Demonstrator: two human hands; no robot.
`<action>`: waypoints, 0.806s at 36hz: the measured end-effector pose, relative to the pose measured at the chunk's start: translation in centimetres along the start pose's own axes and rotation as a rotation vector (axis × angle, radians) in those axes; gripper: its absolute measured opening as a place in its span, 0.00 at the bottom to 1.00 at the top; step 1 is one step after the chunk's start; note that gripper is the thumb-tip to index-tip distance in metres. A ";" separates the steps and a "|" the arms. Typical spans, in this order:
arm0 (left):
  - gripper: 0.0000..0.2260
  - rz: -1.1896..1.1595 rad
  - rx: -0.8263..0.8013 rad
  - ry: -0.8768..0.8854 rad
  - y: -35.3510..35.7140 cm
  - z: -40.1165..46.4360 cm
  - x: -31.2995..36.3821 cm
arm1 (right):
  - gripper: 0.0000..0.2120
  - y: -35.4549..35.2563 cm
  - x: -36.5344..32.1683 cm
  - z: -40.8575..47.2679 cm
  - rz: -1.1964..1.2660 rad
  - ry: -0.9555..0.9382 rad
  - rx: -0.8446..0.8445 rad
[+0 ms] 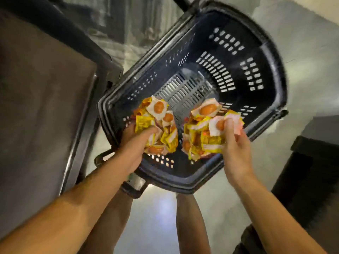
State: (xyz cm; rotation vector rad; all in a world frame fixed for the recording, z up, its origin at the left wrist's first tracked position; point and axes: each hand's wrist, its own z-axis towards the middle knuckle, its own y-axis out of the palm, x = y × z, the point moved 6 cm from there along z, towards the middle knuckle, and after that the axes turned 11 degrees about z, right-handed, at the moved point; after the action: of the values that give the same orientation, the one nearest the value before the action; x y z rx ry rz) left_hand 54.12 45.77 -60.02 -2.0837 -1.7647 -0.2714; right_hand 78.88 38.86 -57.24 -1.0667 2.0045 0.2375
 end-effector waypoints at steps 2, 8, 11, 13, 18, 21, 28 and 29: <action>0.16 0.004 0.011 -0.022 1.0 2.4 -1.1 | 0.19 0.7 1.3 2.3 -0.044 0.012 -0.012; 0.21 0.035 0.085 -0.136 3.9 9.3 -5.7 | 0.14 2.2 4.2 8.5 -0.137 0.051 -0.025; 0.24 0.050 0.090 -0.176 5.2 12.3 -7.8 | 0.17 3.4 5.9 11.1 -0.174 0.088 -0.087; 0.26 0.045 0.100 -0.197 6.2 14.2 -9.2 | 0.18 4.1 7.2 12.6 -0.201 0.098 -0.116; 0.23 -0.019 0.061 -0.254 9.3 18.5 -12.6 | 0.19 5.5 10.4 15.7 -0.237 0.135 -0.135; 0.23 0.029 -0.009 -0.261 11.1 20.2 -14.7 | 0.19 5.8 12.1 17.0 -0.262 0.163 -0.114; 0.38 0.452 0.201 -0.160 10.4 21.0 -14.9 | 0.19 6.6 13.2 17.5 -0.261 0.225 -0.064; 0.41 0.517 0.269 -0.068 10.1 20.2 -13.7 | 0.19 6.8 13.0 17.3 -0.259 0.230 -0.080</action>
State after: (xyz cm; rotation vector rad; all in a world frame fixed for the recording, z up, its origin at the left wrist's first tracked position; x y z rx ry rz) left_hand 59.34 40.54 -85.38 -2.2663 -1.1556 0.1761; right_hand 80.04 44.02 -79.36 -1.4463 2.0433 0.0595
